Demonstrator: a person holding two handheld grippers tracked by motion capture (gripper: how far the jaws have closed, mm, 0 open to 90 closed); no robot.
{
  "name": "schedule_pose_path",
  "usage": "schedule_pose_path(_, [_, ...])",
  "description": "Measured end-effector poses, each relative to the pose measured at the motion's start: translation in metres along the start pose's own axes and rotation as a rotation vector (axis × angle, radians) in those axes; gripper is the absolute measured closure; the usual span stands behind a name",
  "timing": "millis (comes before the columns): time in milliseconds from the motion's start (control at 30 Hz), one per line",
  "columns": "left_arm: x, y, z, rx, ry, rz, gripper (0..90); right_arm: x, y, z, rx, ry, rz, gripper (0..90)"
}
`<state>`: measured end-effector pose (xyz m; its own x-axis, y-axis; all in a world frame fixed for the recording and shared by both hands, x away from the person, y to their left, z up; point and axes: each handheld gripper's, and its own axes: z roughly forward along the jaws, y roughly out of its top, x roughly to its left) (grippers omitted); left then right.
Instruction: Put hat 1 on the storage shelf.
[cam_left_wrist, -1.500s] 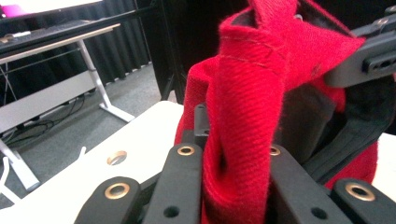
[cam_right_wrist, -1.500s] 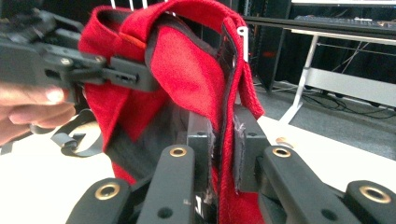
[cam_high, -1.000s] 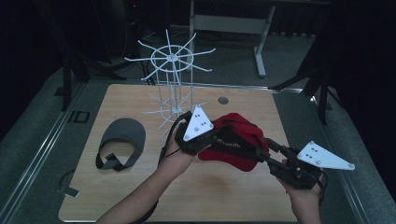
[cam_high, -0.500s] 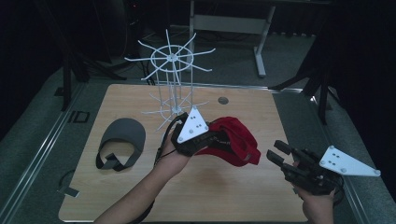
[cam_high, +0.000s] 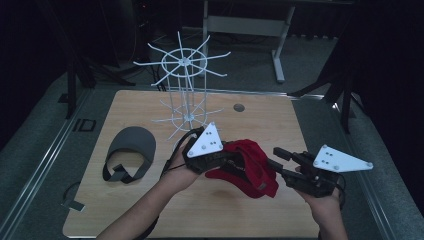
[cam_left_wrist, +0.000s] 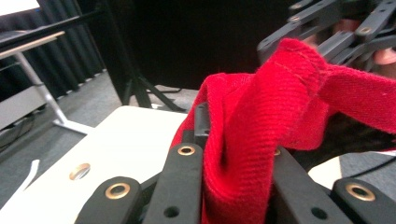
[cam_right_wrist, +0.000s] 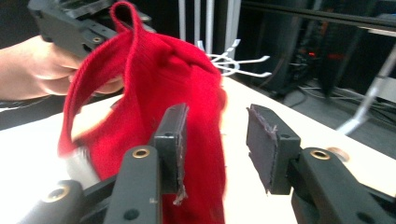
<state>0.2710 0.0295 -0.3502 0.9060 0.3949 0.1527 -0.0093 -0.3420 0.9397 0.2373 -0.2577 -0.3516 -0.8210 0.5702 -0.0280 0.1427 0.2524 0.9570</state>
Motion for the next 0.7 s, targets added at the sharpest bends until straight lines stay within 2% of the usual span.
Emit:
schedule_pose_path(167, [0.000, 0.003, 0.001, -0.014, -0.034, -0.009, 86.1, 0.002, 0.005, 0.013, 0.013, 0.044, -0.033, 56.3])
schedule_pose_path(300, [0.003, 0.004, 0.000, -0.032, -0.039, -0.037, 86.1, 0.001, 0.008, 0.018, 0.022, 0.062, -0.035, 69.8])
schedule_pose_path(433, [0.003, 0.003, 0.000, -0.028, -0.038, -0.033, 86.0, 0.001, 0.010, 0.019, 0.035, 0.058, -0.029, 81.9])
schedule_pose_path(600, [0.005, 0.000, -0.002, -0.034, -0.060, -0.042, 85.7, 0.002, 0.010, 0.018, 0.029, 0.068, -0.019, 82.7])
schedule_pose_path(700, [0.005, 0.001, -0.002, -0.040, -0.058, -0.042, 85.5, 0.002, 0.011, 0.017, 0.019, 0.072, -0.009, 82.8])
